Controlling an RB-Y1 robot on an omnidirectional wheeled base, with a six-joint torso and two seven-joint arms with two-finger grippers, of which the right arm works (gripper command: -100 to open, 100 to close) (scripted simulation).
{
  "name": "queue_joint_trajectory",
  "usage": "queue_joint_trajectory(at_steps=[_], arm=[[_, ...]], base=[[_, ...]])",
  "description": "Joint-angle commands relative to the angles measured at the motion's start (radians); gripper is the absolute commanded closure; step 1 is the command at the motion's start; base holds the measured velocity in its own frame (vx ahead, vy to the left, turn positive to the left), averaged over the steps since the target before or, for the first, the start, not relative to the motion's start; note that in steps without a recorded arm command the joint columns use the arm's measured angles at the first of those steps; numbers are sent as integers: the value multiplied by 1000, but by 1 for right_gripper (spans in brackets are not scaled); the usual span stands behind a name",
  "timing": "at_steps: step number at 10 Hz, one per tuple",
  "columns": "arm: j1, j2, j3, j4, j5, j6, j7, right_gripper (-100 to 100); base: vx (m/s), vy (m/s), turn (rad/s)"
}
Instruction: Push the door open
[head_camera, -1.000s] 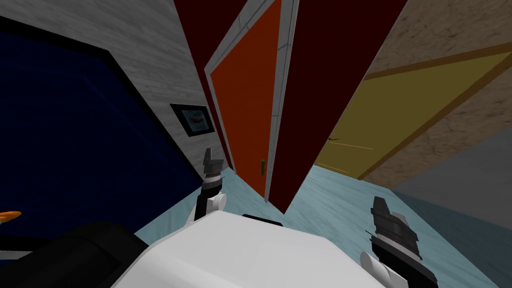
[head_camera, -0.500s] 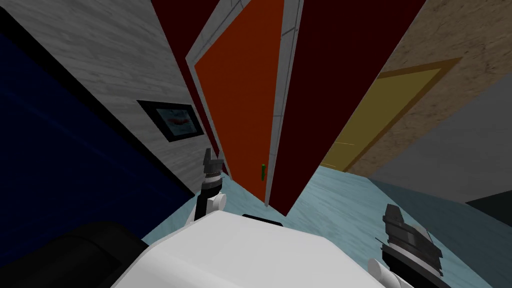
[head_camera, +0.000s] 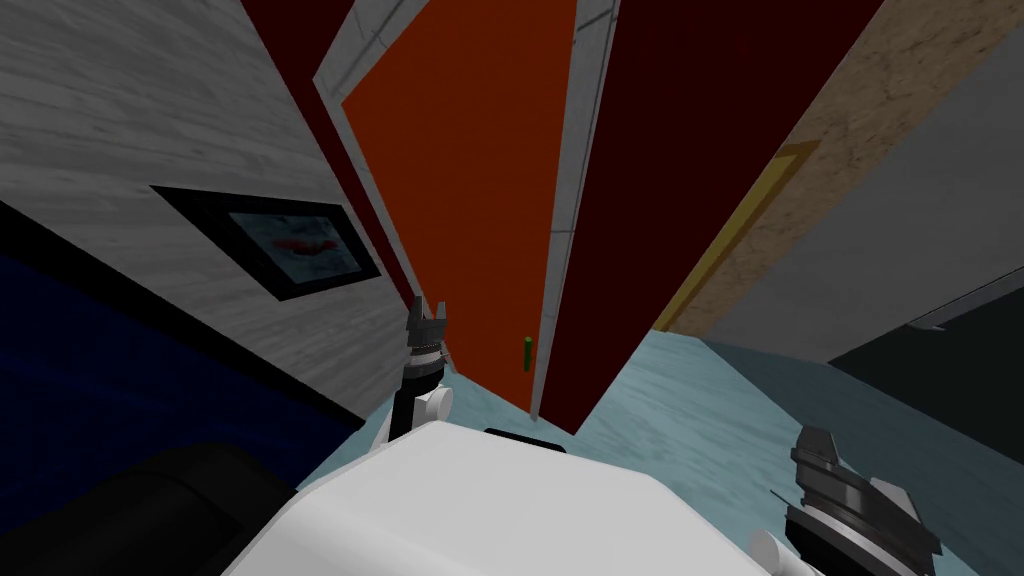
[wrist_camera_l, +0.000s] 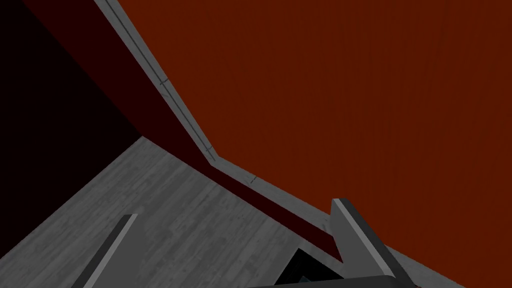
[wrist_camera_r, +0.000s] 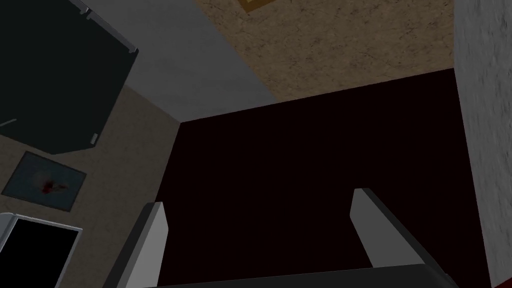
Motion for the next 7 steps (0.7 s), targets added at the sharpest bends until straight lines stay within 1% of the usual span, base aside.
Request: queue_joint_trajectory(at_steps=[1, 2, 3, 7], arm=[[-10, -4, -17, 36, -14, -12, 30, -100], [-14, -7, -27, 53, -22, -16, 45, -100], [-16, -8, -32, 62, -26, -18, 53, -100], [-30, -19, -65, 123, -53, -32, 104, -100]], base=[[147, 135, -282], [183, 160, -261], [122, 113, -137], [109, 103, -203]])
